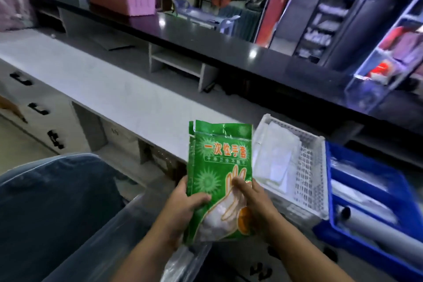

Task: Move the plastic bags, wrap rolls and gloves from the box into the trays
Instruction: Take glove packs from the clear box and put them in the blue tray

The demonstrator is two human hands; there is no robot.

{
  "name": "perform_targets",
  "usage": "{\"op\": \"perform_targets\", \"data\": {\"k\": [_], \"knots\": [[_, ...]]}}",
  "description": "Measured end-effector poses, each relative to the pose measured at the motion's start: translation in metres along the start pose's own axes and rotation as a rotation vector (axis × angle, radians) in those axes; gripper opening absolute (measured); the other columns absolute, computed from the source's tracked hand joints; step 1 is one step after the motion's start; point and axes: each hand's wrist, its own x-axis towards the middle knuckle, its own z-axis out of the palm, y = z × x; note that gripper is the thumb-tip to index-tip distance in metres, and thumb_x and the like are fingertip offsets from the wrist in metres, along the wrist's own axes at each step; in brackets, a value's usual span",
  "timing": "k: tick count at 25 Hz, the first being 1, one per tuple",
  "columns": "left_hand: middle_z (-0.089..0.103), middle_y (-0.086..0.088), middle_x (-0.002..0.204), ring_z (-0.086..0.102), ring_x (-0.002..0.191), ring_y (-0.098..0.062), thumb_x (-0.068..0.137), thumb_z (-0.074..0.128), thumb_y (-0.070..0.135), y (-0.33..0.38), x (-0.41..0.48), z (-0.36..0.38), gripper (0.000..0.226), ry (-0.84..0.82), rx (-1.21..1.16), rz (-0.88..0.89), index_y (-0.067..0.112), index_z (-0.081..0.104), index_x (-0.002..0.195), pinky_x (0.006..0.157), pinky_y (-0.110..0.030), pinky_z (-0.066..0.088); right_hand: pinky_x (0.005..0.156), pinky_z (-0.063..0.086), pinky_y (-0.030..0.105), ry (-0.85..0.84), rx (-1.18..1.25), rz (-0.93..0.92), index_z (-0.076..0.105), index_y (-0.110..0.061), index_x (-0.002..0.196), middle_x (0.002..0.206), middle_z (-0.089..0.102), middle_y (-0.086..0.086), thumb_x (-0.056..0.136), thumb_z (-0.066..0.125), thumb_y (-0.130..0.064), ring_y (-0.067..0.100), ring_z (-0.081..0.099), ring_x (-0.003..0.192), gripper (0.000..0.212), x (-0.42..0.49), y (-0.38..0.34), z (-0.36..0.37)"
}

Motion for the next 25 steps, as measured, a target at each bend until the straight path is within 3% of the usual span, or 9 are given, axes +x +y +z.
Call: {"op": "perform_targets", "data": {"k": [5, 9, 12, 15, 19, 21, 25], "knots": [[0.075, -0.002, 0.081, 0.071, 0.073, -0.008, 0.055, 0.069, 0.011, 0.0, 0.025, 0.103, 0.049, -0.245, 0.089, 0.026, 0.01, 0.058, 0.103, 0.058, -0.016, 0.052, 0.063, 0.056, 0.031, 0.156, 0.083, -0.031, 0.054, -0.008, 0.115, 0.098, 0.072, 0.013, 0.063, 0.069, -0.034, 0.025, 0.071, 0.081, 0.06, -0.013, -0.028, -0.093], [0.076, -0.006, 0.09, 0.072, 0.083, -0.02, 0.059, 0.069, 0.016, -0.01, 0.048, 0.182, 0.046, -0.246, 0.088, 0.01, 0.013, 0.061, 0.104, 0.063, -0.024, 0.055, 0.087, 0.052, 0.048, 0.095, 0.26, 0.013, 0.057, -0.004, 0.111, 0.103, 0.069, 0.02, 0.069, 0.068, -0.024, 0.033, 0.066, 0.09, 0.048, -0.008, -0.052, -0.178], [0.076, -0.005, 0.094, 0.071, 0.086, -0.02, 0.061, 0.07, 0.021, -0.018, 0.072, 0.253, 0.044, -0.253, 0.134, 0.035, 0.017, 0.06, 0.104, 0.071, -0.031, 0.055, 0.083, 0.055, 0.041, -0.008, 0.275, -0.001, 0.062, -0.002, 0.107, 0.099, 0.072, 0.018, 0.07, 0.066, -0.014, 0.029, 0.068, 0.085, 0.039, 0.006, -0.07, -0.25], [0.073, -0.001, 0.101, 0.069, 0.093, -0.015, 0.067, 0.071, 0.026, -0.025, 0.098, 0.313, 0.043, -0.316, 0.261, 0.048, 0.023, 0.058, 0.107, 0.08, -0.033, 0.054, 0.066, 0.059, 0.029, 0.085, 0.098, -0.074, 0.062, -0.004, 0.102, 0.085, 0.076, 0.01, 0.07, 0.07, -0.002, 0.022, 0.071, 0.075, 0.033, 0.026, -0.092, -0.318], [0.07, -0.006, 0.104, 0.067, 0.086, -0.007, 0.083, 0.066, 0.006, -0.054, 0.142, 0.404, 0.032, -0.388, 0.39, 0.05, 0.013, 0.057, 0.112, 0.073, -0.017, 0.052, 0.063, 0.056, 0.02, 0.311, -0.183, -0.234, 0.062, -0.006, 0.099, 0.082, 0.074, 0.006, 0.071, 0.073, 0.005, 0.012, 0.068, 0.068, 0.032, 0.055, -0.129, -0.438], [0.067, -0.01, 0.109, 0.064, 0.091, -0.012, 0.084, 0.064, 0.008, -0.073, 0.161, 0.438, 0.034, -0.359, 0.551, 0.081, 0.007, 0.058, 0.117, 0.082, -0.023, 0.052, 0.065, 0.055, 0.023, 0.394, -0.327, -0.294, 0.061, -0.009, 0.097, 0.086, 0.072, 0.008, 0.069, 0.076, 0.002, 0.015, 0.067, 0.072, 0.033, 0.061, -0.145, -0.487], [0.06, 0.001, 0.128, 0.056, 0.113, -0.017, 0.088, 0.05, 0.022, -0.105, 0.204, 0.493, 0.036, -0.405, 1.139, 0.3, 0.024, 0.058, 0.123, 0.095, -0.029, 0.044, 0.068, 0.052, 0.037, 0.556, -0.748, -0.331, 0.056, -0.02, 0.086, 0.08, 0.07, -0.002, 0.065, 0.081, -0.014, 0.019, 0.065, 0.074, 0.033, 0.059, -0.161, -0.564]]}}
